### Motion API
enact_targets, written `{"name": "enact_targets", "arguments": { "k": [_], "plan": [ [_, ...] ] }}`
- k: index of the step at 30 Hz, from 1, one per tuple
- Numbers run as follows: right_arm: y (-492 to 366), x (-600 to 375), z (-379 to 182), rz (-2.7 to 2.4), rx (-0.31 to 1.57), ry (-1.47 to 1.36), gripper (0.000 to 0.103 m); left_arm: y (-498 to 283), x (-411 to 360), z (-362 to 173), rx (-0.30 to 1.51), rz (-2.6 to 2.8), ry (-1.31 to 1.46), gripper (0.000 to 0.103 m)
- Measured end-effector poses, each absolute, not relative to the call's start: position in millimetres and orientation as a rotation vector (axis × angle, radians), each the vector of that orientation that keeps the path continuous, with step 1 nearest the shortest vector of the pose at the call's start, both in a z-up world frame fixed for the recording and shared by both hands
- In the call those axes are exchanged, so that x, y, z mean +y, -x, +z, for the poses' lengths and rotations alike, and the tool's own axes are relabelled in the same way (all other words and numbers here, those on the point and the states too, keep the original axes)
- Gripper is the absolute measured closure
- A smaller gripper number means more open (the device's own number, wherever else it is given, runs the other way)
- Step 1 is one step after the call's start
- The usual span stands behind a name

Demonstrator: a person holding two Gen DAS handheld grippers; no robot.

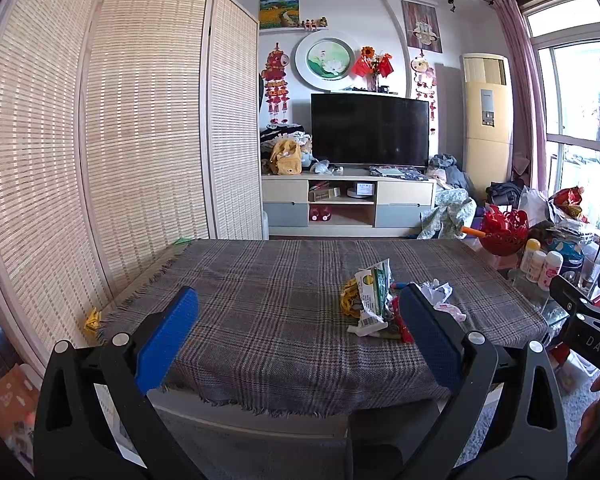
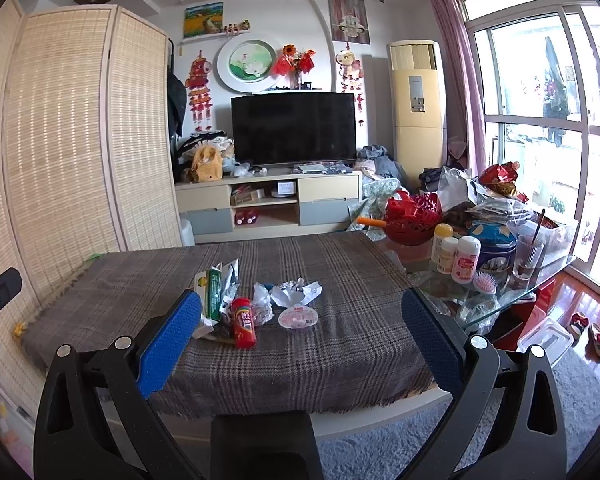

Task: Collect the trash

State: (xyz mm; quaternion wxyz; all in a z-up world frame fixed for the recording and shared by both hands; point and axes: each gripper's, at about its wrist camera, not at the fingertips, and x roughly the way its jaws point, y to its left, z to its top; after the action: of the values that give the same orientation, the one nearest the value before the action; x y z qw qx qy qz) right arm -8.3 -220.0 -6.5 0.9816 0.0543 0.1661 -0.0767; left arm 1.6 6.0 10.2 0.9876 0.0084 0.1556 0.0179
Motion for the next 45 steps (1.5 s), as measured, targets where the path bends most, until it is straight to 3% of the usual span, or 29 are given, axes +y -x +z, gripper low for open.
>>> {"name": "enact_targets", "arguments": {
  "k": [28, 45],
  "plan": [
    [-21, -254, -23, -0.164, 0.432, -0.165, 0.003, -36, 17, -13, 0.426, 0.076, -0.054, 0.008],
    [-88, -264, -86, -0.132, 0.602, -0.166, 0.003, -109, 1, -69, 0.592, 0.001, -0.049, 0.008]
  ]
}}
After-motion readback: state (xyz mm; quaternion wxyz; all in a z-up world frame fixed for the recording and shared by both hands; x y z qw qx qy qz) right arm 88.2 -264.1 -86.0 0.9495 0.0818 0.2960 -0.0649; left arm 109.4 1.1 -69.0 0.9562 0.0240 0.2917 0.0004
